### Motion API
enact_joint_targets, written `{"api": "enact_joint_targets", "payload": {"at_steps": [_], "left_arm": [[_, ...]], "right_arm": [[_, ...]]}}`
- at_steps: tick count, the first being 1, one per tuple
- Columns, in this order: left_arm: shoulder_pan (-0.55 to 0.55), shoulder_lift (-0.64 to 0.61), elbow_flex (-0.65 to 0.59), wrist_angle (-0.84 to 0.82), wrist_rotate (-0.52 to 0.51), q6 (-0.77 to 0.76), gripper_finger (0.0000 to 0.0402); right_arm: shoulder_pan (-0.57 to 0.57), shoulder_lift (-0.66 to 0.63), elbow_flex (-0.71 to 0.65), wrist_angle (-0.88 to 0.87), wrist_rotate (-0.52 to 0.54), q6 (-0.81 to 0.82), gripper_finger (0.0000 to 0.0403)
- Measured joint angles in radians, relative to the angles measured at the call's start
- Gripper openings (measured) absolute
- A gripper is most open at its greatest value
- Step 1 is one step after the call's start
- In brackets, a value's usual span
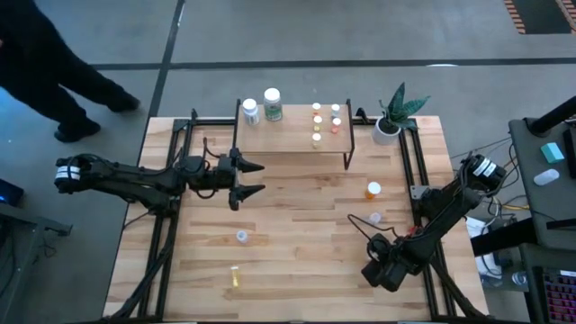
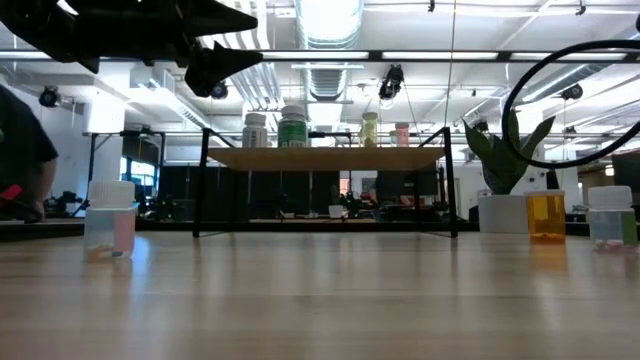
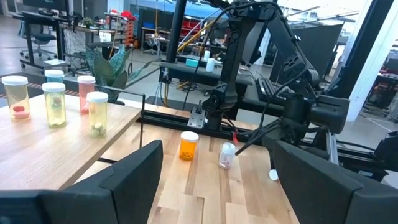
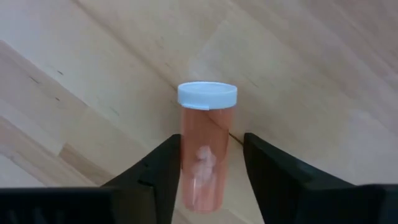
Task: Pick and place medicine bottles onto shelf by color
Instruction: Put the pink pill bottle on the shelf
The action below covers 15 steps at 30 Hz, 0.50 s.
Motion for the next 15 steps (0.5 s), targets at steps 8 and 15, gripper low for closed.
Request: {"api": "enact_joint_targets", "payload": {"at_steps": [8, 15], "left_arm": [[0.000, -0.001, 0.000, 0.001, 0.000, 0.000, 0.0288], [0.000, 0.004, -0.001, 0.000, 0.000, 0.000, 0.0288]], "right_arm": [[0.000, -0.021, 0.032, -0.049, -0.014, -0.039, 0.0137], [-0.004, -0.023, 0.033, -0.058, 0.000, -0.047, 0.0135]]}}
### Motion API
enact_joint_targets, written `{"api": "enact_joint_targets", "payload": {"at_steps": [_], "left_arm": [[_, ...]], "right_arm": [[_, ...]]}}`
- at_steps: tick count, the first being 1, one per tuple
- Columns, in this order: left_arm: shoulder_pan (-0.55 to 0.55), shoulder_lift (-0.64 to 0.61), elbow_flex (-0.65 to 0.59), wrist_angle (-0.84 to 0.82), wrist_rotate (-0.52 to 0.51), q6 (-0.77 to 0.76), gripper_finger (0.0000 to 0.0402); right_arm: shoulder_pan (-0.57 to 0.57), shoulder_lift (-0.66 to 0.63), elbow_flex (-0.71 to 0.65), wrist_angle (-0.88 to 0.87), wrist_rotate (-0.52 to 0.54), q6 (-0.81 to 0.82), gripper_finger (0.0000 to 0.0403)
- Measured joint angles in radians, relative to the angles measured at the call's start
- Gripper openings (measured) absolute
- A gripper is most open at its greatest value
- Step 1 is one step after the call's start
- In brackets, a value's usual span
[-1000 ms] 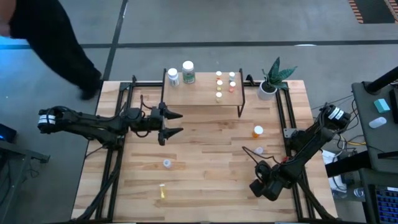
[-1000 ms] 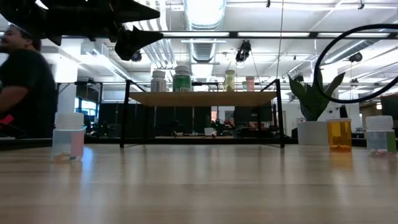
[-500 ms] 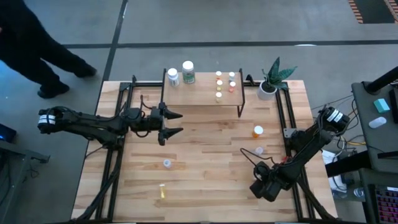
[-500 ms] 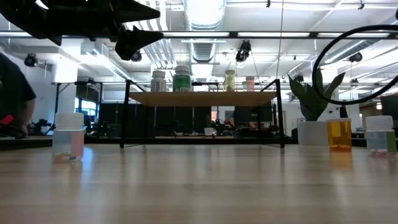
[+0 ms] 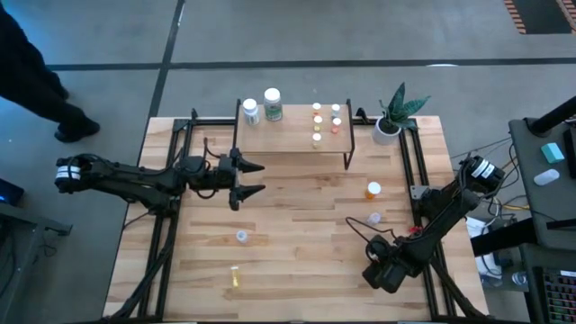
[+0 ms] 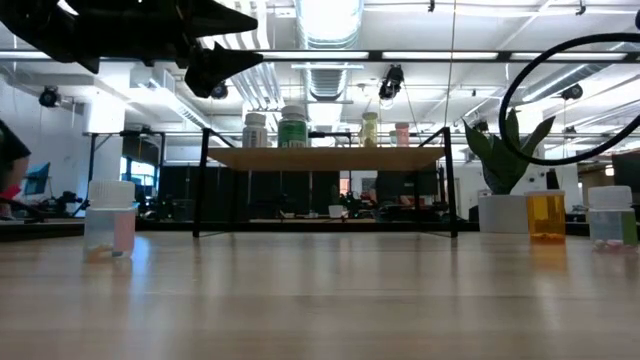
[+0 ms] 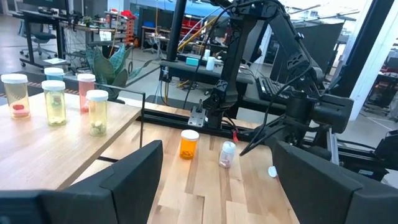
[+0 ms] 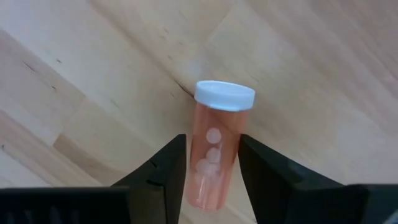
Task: Pick and place medicine bottles onto shelf by color
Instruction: Put the pink pill bottle on the shelf
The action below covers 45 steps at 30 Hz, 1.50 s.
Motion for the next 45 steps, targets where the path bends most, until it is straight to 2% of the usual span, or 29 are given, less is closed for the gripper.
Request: {"api": "enact_joint_targets", "payload": {"at_steps": [16, 23, 29, 37, 45], "left_arm": [[0.000, -0.003, 0.000, 0.006, 0.000, 0.000, 0.0288], [0.000, -0.003, 0.003, 0.008, 0.000, 0.000, 0.0288], [0.000, -0.004, 0.007, 0.007, 0.000, 0.011, 0.0288], [0.000, -0.005, 0.022, 0.009, -0.001, 0.036, 0.0288], [0.002, -0.009, 0.023, 0.019, -0.001, 0.036, 0.0288]], "right_arm": [[-0.003, 0.000, 0.000, -0.003, 0.047, -0.040, 0.0134], [-0.052, 0.000, 0.000, 0.004, 0.059, -0.122, 0.0132], [-0.081, 0.003, 0.000, 0.012, -0.046, -0.177, 0.0114], [-0.094, 0.002, -0.001, 0.011, -0.063, -0.228, 0.0111], [-0.108, -0.029, 0.016, 0.033, 0.032, -0.311, 0.0111]]}}
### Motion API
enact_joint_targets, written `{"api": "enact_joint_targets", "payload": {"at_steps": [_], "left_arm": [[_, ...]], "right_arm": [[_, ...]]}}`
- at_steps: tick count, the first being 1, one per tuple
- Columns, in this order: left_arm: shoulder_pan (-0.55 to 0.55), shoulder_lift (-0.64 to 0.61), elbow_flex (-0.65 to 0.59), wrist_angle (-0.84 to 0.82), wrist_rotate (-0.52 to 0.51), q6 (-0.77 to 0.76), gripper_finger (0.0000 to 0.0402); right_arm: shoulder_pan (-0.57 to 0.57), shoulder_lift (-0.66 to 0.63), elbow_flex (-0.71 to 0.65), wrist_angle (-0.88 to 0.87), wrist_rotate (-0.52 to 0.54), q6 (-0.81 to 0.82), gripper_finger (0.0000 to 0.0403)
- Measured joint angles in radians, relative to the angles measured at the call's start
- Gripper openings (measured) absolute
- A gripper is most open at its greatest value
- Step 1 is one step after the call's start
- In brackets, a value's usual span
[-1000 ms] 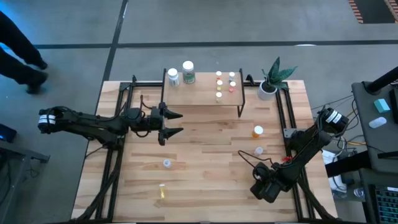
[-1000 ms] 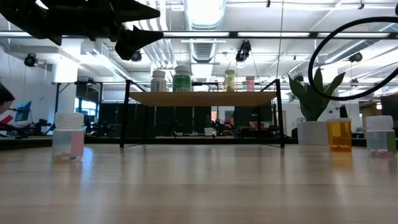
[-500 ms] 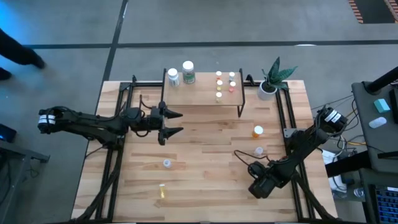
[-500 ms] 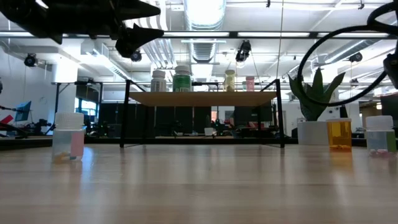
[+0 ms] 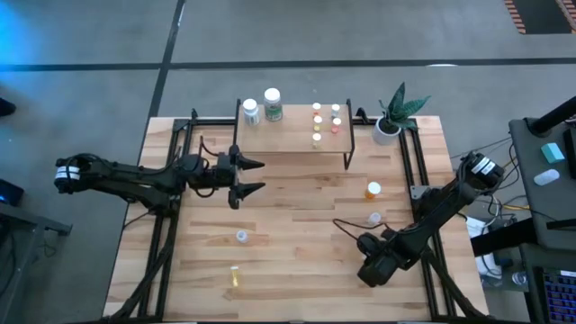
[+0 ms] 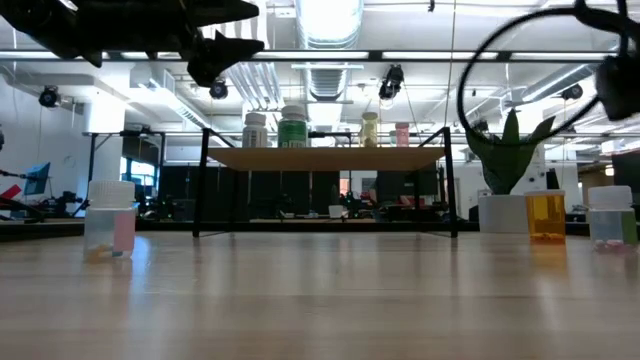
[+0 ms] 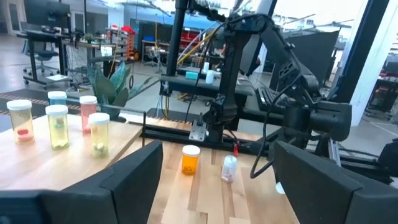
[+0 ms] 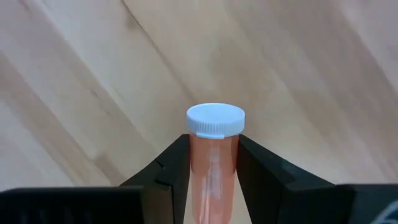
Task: Pick and place medicine bottles onto shelf by color
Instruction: Put the pink pill bottle on the shelf
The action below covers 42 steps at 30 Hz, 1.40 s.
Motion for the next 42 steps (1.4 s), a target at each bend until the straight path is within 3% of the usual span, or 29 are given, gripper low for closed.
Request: {"api": "enact_joint_targets", "payload": {"at_steps": [7, 17, 23, 26, 29, 33, 39, 42], "left_arm": [[0.000, -0.001, 0.001, 0.081, 0.000, 0.000, 0.0288], [0.000, 0.000, 0.001, 0.142, -0.001, 0.048, 0.0288], [0.001, 0.000, 0.001, 0.191, -0.014, 0.075, 0.0288], [0.001, 0.000, 0.001, 0.215, -0.033, 0.090, 0.0288], [0.001, 0.000, 0.001, 0.217, -0.051, 0.120, 0.0288], [0.001, 0.000, 0.001, 0.223, -0.064, 0.131, 0.0288], [0.006, -0.002, 0.002, 0.229, -0.070, 0.132, 0.0288], [0.008, -0.002, 0.002, 0.230, -0.071, 0.132, 0.0288]], "right_arm": [[-0.049, -0.083, 0.000, 0.067, 0.222, -0.167, 0.0111], [-0.154, -0.332, -0.003, 0.191, 0.821, -0.575, 0.0111], [-0.225, -0.383, -0.037, 0.195, 1.167, -0.622, 0.0111], [-0.279, -0.352, -0.050, 0.196, 1.272, -0.586, 0.0111], [-0.342, -0.302, -0.051, 0.214, 1.277, -0.566, 0.0111], [-0.402, -0.236, -0.051, 0.317, 1.163, -0.639, 0.0111], [-0.410, -0.164, -0.051, 0.641, 1.044, -0.918, 0.0111], [-0.420, -0.150, -0.053, 0.836, 0.933, -1.082, 0.0111]]}}
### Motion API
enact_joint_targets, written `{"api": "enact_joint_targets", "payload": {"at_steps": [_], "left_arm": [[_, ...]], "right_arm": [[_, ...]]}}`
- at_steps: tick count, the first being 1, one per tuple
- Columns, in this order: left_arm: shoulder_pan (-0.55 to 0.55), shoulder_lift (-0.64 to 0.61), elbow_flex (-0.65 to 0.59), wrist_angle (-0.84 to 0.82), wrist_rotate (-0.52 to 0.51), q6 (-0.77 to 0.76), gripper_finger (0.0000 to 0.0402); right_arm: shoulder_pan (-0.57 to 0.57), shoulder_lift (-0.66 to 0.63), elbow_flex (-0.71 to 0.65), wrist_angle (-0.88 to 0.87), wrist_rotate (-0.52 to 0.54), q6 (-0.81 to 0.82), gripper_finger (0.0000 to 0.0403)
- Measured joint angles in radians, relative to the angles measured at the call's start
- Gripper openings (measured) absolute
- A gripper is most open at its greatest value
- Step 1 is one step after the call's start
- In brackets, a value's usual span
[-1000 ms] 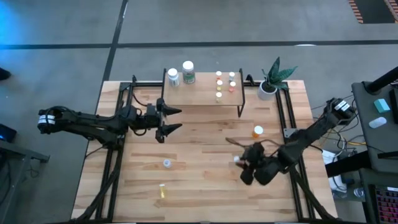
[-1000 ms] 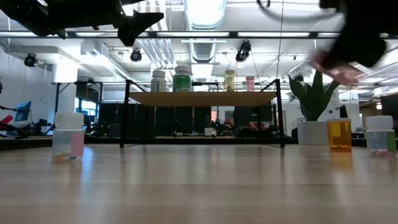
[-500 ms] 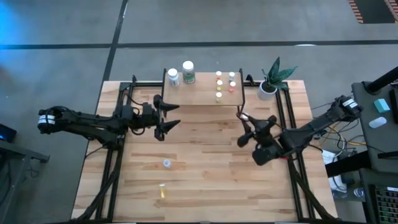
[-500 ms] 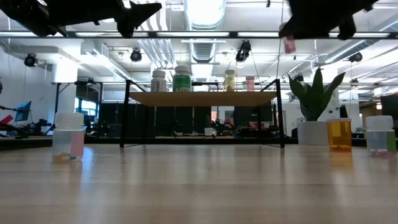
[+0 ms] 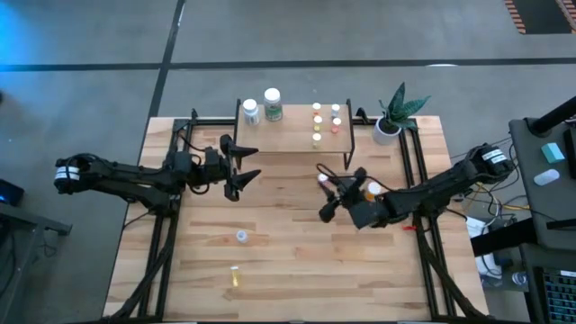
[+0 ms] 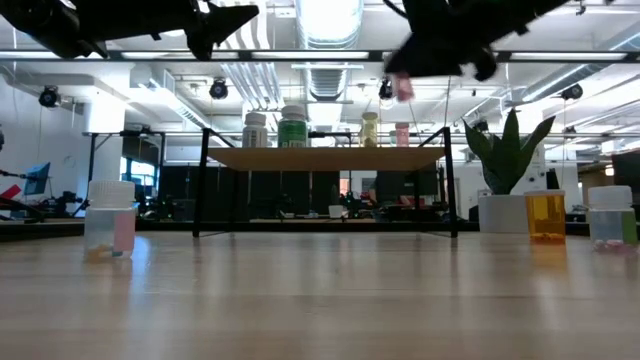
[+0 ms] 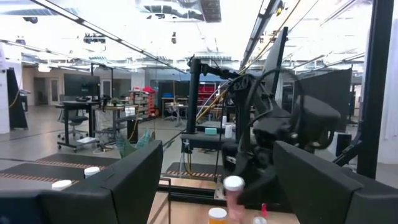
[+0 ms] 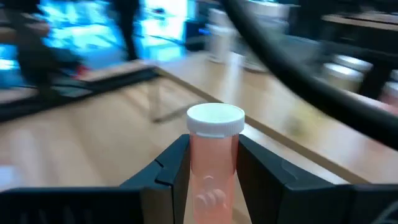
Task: Pick and place medicine bottles onto shelf by color
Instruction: Put the pink pill bottle on the shelf
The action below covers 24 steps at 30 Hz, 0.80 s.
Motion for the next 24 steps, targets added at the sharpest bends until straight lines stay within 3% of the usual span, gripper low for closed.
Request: {"api": "enact_joint_targets", "payload": {"at_steps": [4, 10, 14, 18, 24], "left_arm": [[0.000, 0.000, 0.003, 0.001, 0.000, 0.000, 0.0288], [0.000, 0.000, 0.003, 0.002, 0.001, -0.004, 0.0288], [0.000, 0.000, 0.003, 0.003, 0.001, -0.003, 0.0288], [0.000, 0.000, 0.003, 0.010, 0.001, -0.002, 0.0288], [0.000, 0.000, 0.003, 0.013, -0.001, -0.002, 0.0288]], "right_arm": [[-0.034, 0.012, -0.007, 0.222, -0.123, -0.186, 0.0111], [-0.132, -0.040, -0.087, 0.386, -0.024, -0.287, 0.0111], [-0.204, -0.074, -0.217, 0.636, -0.024, -0.370, 0.0111], [-0.282, -0.074, -0.327, 0.806, -0.111, -0.396, 0.0111], [-0.391, -0.070, -0.401, 0.842, -0.300, -0.431, 0.0111]]}}
